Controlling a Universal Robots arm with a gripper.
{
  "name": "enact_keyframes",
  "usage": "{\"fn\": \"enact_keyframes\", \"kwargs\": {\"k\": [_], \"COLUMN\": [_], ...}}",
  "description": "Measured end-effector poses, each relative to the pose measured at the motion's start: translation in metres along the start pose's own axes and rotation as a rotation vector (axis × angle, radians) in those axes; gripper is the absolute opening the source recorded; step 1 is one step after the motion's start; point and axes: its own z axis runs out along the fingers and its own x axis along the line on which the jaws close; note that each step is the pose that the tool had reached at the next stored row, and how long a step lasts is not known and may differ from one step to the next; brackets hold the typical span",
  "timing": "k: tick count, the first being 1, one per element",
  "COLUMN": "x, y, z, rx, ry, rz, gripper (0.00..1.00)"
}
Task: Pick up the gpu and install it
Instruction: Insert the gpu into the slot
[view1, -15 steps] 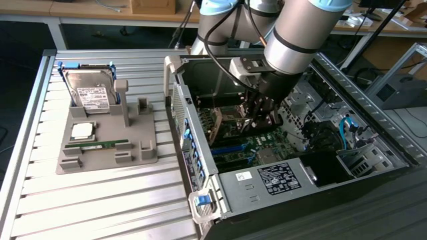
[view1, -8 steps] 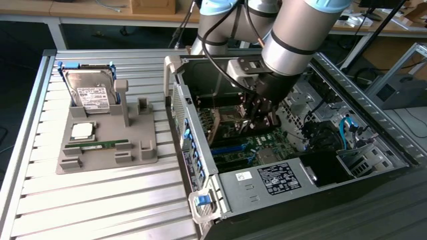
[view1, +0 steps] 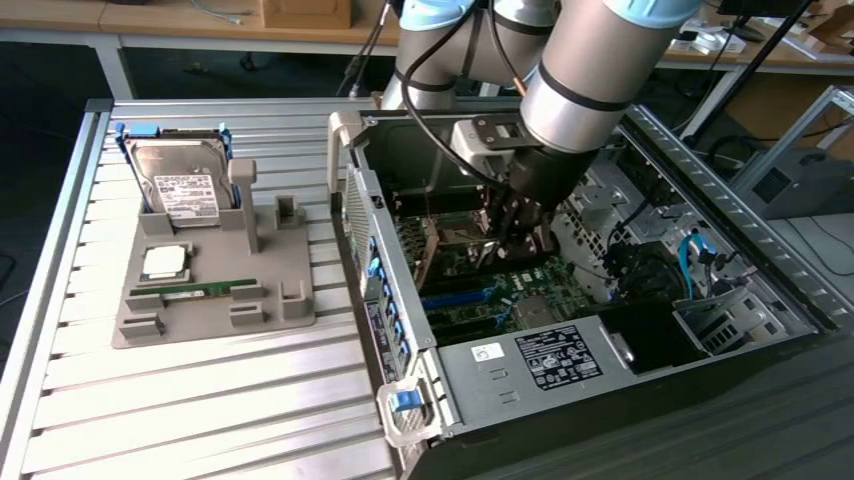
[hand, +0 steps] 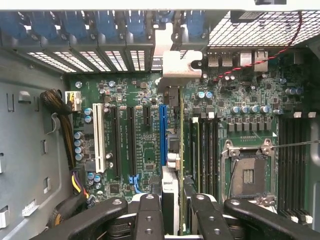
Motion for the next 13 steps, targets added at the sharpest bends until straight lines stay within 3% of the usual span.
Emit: {"fn": "enact_keyframes", "kwargs": {"k": [13], "x": [0.0004], "y": [0.0005], "z": [0.0025], "rx": [0.0], "ry": [0.0], "rz": [0.0], "gripper": [0.27]}}
